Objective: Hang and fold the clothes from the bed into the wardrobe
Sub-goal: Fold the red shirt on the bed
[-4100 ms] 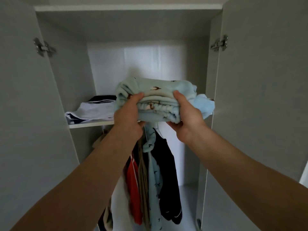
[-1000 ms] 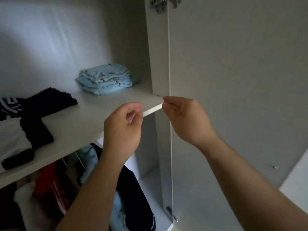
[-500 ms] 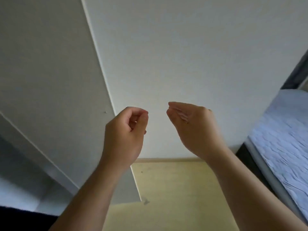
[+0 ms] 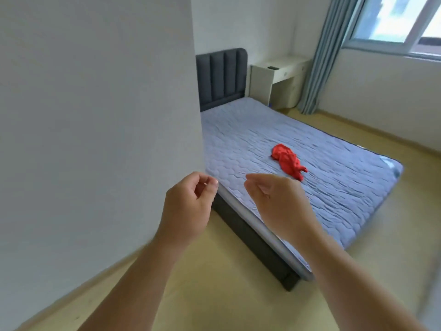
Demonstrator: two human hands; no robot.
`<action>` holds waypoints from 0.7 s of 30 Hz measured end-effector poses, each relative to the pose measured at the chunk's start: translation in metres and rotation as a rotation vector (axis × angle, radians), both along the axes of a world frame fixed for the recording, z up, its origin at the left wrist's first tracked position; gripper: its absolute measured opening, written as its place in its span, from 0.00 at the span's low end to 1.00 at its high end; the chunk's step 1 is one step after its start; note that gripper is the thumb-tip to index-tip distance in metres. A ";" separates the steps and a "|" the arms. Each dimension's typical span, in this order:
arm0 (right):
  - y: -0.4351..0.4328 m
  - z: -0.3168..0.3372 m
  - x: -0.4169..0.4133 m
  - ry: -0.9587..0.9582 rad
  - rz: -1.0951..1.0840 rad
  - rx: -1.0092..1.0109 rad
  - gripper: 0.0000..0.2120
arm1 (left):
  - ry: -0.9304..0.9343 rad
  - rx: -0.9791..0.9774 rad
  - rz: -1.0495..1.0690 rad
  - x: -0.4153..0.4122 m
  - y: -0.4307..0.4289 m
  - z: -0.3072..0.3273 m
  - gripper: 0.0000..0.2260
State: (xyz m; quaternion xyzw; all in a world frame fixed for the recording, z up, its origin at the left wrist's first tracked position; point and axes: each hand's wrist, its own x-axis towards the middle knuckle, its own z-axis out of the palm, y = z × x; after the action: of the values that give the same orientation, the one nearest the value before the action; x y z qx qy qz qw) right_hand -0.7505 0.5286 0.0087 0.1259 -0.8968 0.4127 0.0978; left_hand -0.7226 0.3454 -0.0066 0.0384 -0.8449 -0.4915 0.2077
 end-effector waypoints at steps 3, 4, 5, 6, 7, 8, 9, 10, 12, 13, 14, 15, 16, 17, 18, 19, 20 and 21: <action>0.065 -0.012 -0.036 -0.015 -0.109 0.063 0.10 | -0.043 0.002 -0.099 -0.057 0.060 -0.013 0.06; 0.083 -0.016 -0.047 -0.019 -0.137 0.074 0.10 | -0.059 -0.006 -0.132 -0.074 0.078 -0.019 0.06; 0.101 -0.020 -0.059 -0.019 -0.161 0.077 0.10 | -0.074 -0.018 -0.164 -0.091 0.094 -0.024 0.06; 0.118 -0.024 -0.071 -0.017 -0.183 0.077 0.10 | -0.086 -0.032 -0.193 -0.108 0.110 -0.030 0.06; 0.134 -0.029 -0.084 -0.022 -0.203 0.082 0.09 | -0.095 -0.044 -0.216 -0.125 0.125 -0.036 0.06; 0.149 -0.034 -0.097 -0.040 -0.221 0.091 0.09 | -0.103 -0.051 -0.235 -0.142 0.139 -0.042 0.06; 0.164 -0.039 -0.111 -0.069 -0.238 0.101 0.09 | -0.112 -0.053 -0.255 -0.159 0.154 -0.049 0.06; 0.178 -0.045 -0.126 -0.101 -0.254 0.116 0.10 | -0.122 -0.055 -0.273 -0.177 0.167 -0.056 0.07; 0.206 -0.057 -0.160 -0.145 -0.275 0.166 0.12 | -0.151 -0.055 -0.304 -0.216 0.192 -0.071 0.08; 0.220 -0.063 -0.178 -0.156 -0.281 0.187 0.13 | -0.172 -0.048 -0.316 -0.237 0.205 -0.080 0.08; 0.233 -0.070 -0.196 -0.166 -0.289 0.199 0.13 | -0.189 -0.038 -0.325 -0.258 0.217 -0.088 0.08; 0.247 -0.076 -0.216 -0.178 -0.297 0.210 0.13 | -0.201 -0.027 -0.333 -0.281 0.229 -0.097 0.08; 0.260 -0.081 -0.236 -0.195 -0.304 0.223 0.13 | -0.215 -0.020 -0.339 -0.305 0.241 -0.105 0.08; 0.273 -0.085 -0.256 -0.219 -0.313 0.240 0.14 | -0.235 -0.016 -0.345 -0.329 0.254 -0.112 0.09; 0.287 -0.088 -0.274 -0.237 -0.320 0.261 0.13 | -0.256 -0.010 -0.350 -0.352 0.267 -0.118 0.09; 0.300 -0.091 -0.291 -0.248 -0.321 0.289 0.13 | -0.273 -0.001 -0.352 -0.374 0.280 -0.122 0.09; 0.314 -0.094 -0.308 -0.257 -0.323 0.308 0.13 | -0.291 0.011 -0.355 -0.396 0.294 -0.127 0.09; 0.328 -0.096 -0.323 -0.271 -0.330 0.311 0.13 | -0.313 0.024 -0.360 -0.416 0.309 -0.131 0.09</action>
State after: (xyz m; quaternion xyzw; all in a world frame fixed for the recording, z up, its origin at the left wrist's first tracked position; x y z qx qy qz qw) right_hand -1.0739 0.8568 -0.0876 -0.0649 -0.9628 0.2614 0.0224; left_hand -1.1387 0.6545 -0.1378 -0.0347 -0.8542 -0.5186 -0.0171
